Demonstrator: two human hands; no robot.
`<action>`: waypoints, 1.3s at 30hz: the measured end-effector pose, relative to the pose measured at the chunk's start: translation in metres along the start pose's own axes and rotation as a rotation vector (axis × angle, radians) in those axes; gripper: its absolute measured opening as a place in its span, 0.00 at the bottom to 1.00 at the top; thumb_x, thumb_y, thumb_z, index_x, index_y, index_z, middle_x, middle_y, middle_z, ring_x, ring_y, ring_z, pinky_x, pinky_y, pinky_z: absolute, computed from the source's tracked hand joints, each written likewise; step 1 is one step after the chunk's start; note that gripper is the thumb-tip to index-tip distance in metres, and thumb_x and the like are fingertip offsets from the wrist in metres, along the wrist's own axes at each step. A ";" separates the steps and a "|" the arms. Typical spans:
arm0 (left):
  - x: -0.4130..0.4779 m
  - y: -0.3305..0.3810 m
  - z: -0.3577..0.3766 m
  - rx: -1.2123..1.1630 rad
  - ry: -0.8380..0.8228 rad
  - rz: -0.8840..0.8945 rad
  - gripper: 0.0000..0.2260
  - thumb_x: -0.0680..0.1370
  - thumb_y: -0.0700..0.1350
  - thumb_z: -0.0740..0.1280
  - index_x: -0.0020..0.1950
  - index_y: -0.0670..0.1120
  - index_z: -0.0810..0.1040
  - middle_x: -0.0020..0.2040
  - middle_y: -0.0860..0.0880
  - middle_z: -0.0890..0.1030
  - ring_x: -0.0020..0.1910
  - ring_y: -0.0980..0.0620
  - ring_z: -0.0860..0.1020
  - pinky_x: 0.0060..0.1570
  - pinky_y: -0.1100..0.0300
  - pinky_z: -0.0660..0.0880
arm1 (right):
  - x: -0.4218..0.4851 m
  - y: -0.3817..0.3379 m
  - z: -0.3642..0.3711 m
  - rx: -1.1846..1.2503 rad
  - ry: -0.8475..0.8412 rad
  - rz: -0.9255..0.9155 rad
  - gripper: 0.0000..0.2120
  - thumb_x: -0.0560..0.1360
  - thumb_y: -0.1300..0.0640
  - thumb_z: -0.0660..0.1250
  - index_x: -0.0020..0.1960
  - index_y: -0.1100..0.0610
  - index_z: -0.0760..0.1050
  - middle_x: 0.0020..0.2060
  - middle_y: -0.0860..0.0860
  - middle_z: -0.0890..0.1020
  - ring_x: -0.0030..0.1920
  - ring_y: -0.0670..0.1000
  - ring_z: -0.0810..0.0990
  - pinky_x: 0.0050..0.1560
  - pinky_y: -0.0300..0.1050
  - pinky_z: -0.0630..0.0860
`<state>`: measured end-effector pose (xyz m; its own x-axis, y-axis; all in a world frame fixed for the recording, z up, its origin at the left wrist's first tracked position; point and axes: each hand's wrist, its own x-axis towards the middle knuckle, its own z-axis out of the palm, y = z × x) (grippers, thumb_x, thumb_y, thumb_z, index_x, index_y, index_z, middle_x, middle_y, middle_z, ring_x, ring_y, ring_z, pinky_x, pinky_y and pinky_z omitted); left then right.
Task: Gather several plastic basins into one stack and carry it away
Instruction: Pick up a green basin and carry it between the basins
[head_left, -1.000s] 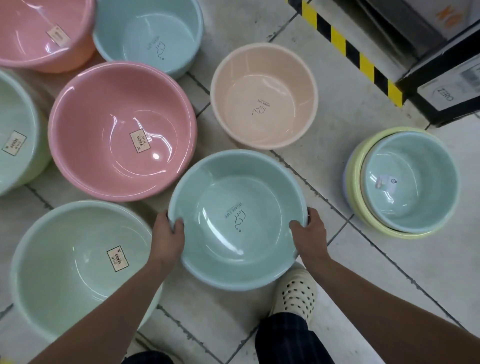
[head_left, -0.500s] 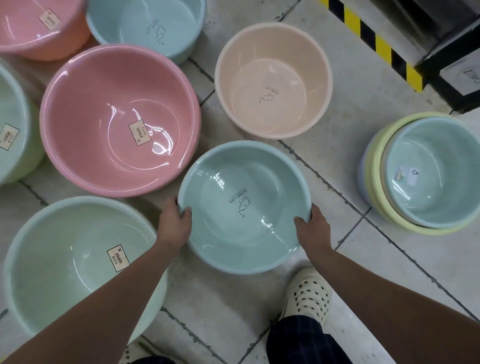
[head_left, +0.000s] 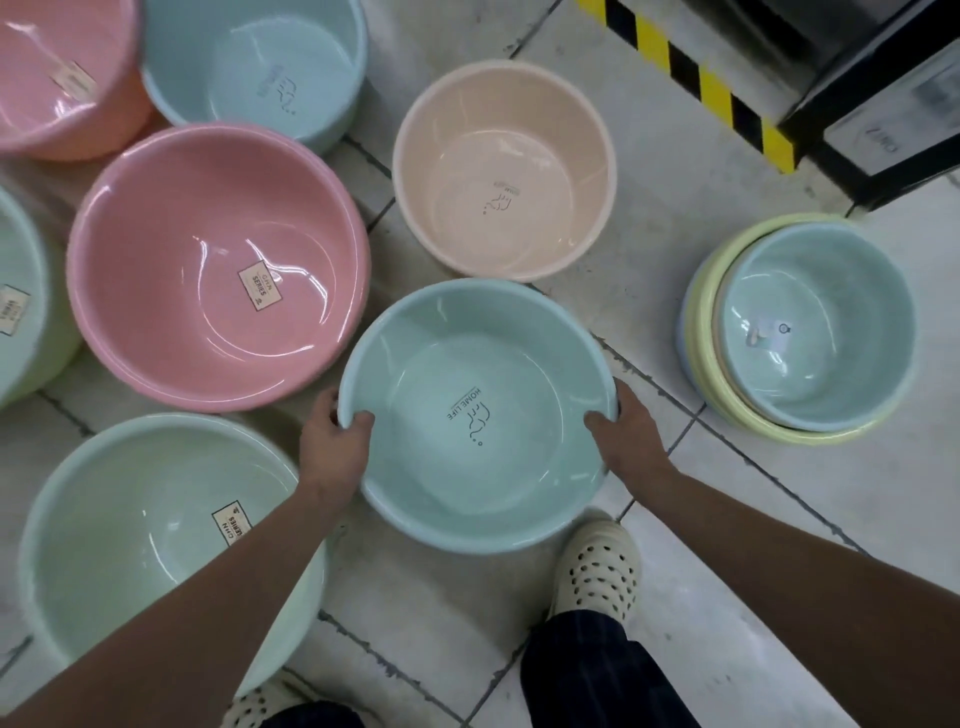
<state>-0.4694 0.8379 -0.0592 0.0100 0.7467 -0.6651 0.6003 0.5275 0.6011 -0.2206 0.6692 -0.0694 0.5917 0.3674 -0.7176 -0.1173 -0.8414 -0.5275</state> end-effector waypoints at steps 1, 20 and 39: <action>-0.010 0.009 -0.001 -0.019 -0.015 0.023 0.17 0.77 0.38 0.63 0.64 0.51 0.76 0.51 0.51 0.83 0.47 0.49 0.82 0.46 0.56 0.76 | -0.006 -0.008 -0.012 0.016 0.006 -0.012 0.25 0.75 0.61 0.64 0.70 0.49 0.69 0.54 0.47 0.79 0.53 0.52 0.79 0.50 0.45 0.75; -0.168 0.319 -0.036 -0.038 -0.066 0.188 0.24 0.74 0.36 0.62 0.66 0.57 0.76 0.50 0.56 0.83 0.47 0.55 0.81 0.47 0.60 0.77 | -0.114 -0.218 -0.253 0.129 -0.003 -0.052 0.22 0.74 0.60 0.66 0.65 0.45 0.73 0.49 0.40 0.82 0.51 0.50 0.82 0.56 0.55 0.79; 0.029 0.357 -0.015 0.219 -0.105 0.153 0.15 0.76 0.38 0.64 0.63 0.42 0.73 0.52 0.45 0.80 0.50 0.44 0.78 0.47 0.54 0.74 | 0.036 -0.308 -0.188 -0.128 0.005 0.000 0.22 0.74 0.59 0.69 0.67 0.56 0.72 0.58 0.55 0.80 0.57 0.59 0.79 0.56 0.53 0.77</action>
<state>-0.2669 1.0541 0.1433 0.1899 0.7588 -0.6230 0.7436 0.3032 0.5960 -0.0130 0.8674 0.1529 0.5955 0.3658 -0.7152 -0.0149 -0.8851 -0.4651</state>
